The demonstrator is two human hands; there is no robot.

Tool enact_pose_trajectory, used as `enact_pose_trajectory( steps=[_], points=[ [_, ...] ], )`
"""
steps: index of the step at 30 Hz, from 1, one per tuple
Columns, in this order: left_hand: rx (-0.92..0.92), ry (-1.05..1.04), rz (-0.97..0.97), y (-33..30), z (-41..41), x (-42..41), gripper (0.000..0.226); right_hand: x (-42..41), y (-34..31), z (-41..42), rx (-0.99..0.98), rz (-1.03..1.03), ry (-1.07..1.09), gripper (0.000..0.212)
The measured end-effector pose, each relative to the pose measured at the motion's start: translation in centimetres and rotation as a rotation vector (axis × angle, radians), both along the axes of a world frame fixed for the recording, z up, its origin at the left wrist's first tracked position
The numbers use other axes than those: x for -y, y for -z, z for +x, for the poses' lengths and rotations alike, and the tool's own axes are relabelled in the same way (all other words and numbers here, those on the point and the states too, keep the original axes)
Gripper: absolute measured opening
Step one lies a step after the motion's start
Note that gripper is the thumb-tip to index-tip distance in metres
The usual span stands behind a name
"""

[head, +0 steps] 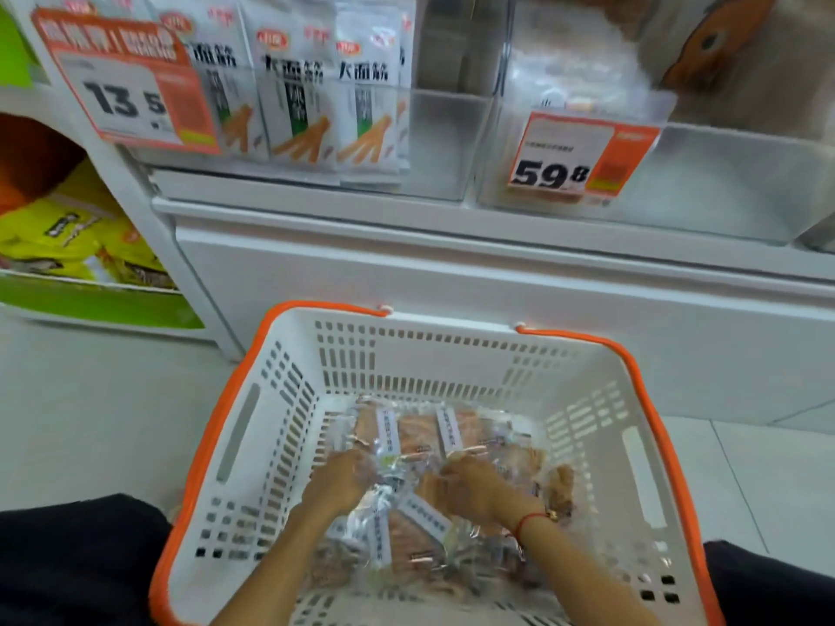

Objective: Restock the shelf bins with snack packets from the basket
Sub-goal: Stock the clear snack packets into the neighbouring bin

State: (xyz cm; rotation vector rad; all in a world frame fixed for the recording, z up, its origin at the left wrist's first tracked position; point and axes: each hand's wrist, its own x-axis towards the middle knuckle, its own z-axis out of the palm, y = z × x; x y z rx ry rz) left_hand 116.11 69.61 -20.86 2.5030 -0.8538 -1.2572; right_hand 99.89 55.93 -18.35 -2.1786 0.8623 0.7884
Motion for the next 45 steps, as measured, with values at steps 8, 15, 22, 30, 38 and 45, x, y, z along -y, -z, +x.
enact_pose_trajectory(
  steps=[8, 15, 22, 30, 38, 45],
  points=[
    [0.085, -0.166, -0.045, 1.7, -1.1, 1.8, 0.025, -1.7, 3.8, 0.5, -0.085, -0.352, -0.123, 0.089],
    [-0.016, -0.338, -0.194, 0.9, -2.2, 3.9, 0.024, -2.2, 3.4, 0.2, -0.012, -0.418, -0.241, 0.051],
    [-0.161, -0.744, -0.244, 0.2, -0.4, 1.8, 0.035, -3.2, 2.7, -1.7, 0.161, -0.213, -0.215, 0.034],
    [-0.446, -1.001, -0.325, -1.0, 0.5, -1.5, 0.024, -3.1, 1.7, -1.3, 0.09, -0.335, -0.261, 0.083],
    [-0.658, -0.863, -0.419, -2.6, 0.2, -1.6, 0.013, 0.5, -0.3, -0.9, 0.228, -0.121, -0.079, 0.008],
    [-0.646, -0.852, -0.491, -4.1, 0.7, -0.8, 0.047, 5.1, -5.6, -1.4, 0.524, 0.583, 0.473, 0.006]
  ],
)
